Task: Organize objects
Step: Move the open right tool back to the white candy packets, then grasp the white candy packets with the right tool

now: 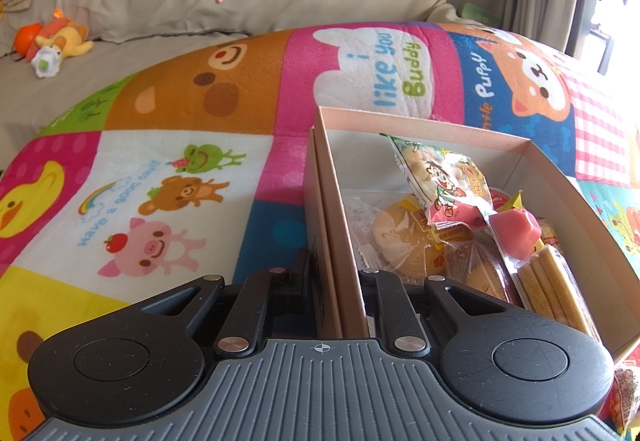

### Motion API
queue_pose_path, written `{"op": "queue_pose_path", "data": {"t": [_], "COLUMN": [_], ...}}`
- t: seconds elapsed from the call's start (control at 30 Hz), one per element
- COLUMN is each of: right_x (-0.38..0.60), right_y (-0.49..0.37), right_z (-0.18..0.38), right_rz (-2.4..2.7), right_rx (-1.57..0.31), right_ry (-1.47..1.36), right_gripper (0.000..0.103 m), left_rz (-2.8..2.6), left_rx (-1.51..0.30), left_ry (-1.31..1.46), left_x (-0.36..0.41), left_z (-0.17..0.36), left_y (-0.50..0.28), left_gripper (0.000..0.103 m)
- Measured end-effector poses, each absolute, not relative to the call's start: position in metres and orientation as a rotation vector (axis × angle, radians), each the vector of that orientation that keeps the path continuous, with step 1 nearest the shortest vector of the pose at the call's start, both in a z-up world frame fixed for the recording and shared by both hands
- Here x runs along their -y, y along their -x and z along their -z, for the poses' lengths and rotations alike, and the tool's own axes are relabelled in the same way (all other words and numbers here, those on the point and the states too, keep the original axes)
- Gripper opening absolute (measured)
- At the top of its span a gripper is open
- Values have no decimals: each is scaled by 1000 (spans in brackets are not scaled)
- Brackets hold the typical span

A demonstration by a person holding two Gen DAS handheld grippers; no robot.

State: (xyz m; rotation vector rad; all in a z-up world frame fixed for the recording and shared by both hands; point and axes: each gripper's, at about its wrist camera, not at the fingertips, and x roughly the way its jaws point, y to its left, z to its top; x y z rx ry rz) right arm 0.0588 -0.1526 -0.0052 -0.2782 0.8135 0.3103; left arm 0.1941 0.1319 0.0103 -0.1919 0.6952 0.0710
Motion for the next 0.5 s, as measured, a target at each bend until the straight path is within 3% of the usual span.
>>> {"op": "queue_pose_path", "data": {"t": [0.1, 0.23, 0.27, 0.5], "right_x": [171, 178, 176, 144], "right_y": [-63, -72, -75, -114], "right_z": [0, -7, -7, 1], "right_rz": [-277, -306, -307, -296], "right_rx": [-822, -838, -842, -861], "right_ry": [225, 95, 73, 26], "right_gripper": [42, 80, 83, 83], "left_rz": [-71, -71, -71, -70], "left_rx": [-695, -695, -695, -695], "left_ry": [192, 191, 192, 193], "left_x": [-132, -132, -132, -132], "left_z": [-10, -10, -10, -10], "left_y": [-194, -194, -194, -194], "left_gripper": [15, 15, 15, 15]}}
